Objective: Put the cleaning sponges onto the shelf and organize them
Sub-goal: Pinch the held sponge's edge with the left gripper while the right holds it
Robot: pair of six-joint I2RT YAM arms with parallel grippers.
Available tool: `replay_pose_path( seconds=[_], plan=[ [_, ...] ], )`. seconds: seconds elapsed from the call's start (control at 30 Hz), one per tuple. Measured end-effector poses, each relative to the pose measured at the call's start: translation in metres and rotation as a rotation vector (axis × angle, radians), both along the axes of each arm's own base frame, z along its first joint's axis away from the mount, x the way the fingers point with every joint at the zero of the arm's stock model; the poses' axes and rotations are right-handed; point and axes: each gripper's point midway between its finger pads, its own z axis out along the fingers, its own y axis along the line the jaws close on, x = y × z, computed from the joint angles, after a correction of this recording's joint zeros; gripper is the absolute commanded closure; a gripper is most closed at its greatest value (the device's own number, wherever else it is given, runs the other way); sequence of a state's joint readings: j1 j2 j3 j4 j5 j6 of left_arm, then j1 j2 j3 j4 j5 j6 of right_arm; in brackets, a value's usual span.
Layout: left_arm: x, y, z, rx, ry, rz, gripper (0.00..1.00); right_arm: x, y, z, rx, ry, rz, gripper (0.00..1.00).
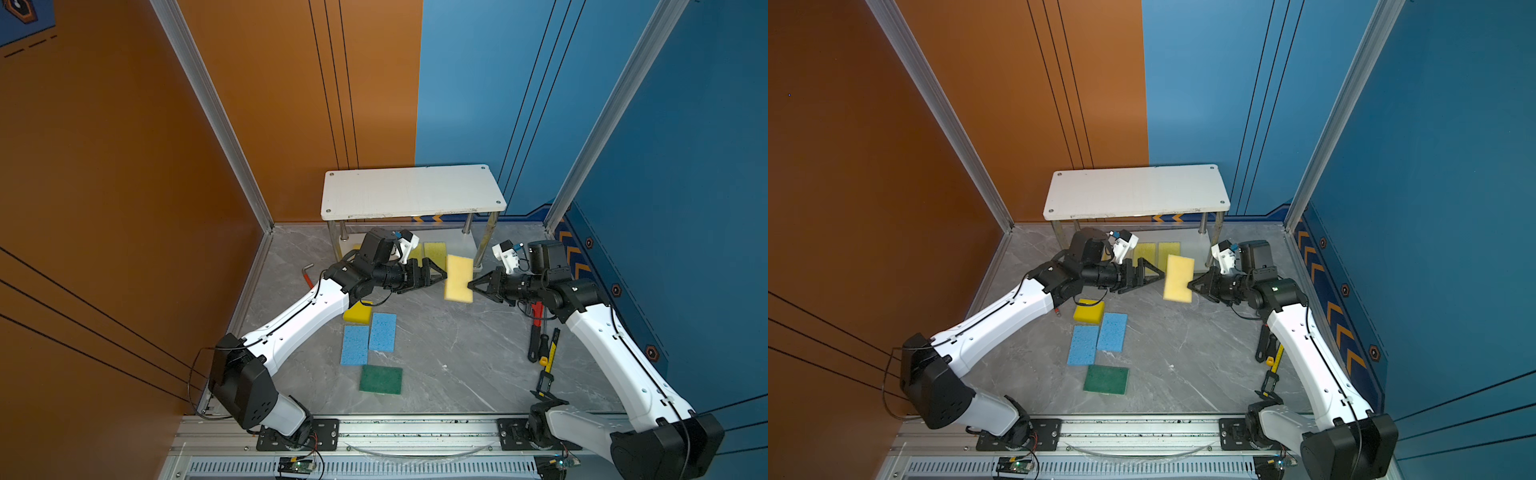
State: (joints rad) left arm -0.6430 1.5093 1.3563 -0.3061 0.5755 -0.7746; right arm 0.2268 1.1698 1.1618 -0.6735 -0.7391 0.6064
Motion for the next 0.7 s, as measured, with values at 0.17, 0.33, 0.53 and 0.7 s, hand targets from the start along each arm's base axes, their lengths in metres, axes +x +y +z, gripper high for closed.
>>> replay_pose_path(
  seconds=[0.17,0.33,0.53,0.7],
  plan=[
    [0.001,-0.001,-0.001,-0.001,0.001,-0.003,0.10,-0.007,0.017,0.001,0.003,0.003,0.059,0.99],
    [0.000,-0.001,0.000,-0.004,0.000,-0.005,0.12,-0.010,0.031,-0.003,0.000,0.022,0.107,0.99],
    [0.001,-0.002,0.001,-0.007,-0.005,-0.006,0.18,-0.014,0.045,-0.002,0.001,0.026,0.151,0.99],
    [0.001,-0.002,0.002,-0.011,-0.004,-0.004,0.22,-0.013,0.048,0.000,0.004,0.026,0.162,0.99]
  ],
)
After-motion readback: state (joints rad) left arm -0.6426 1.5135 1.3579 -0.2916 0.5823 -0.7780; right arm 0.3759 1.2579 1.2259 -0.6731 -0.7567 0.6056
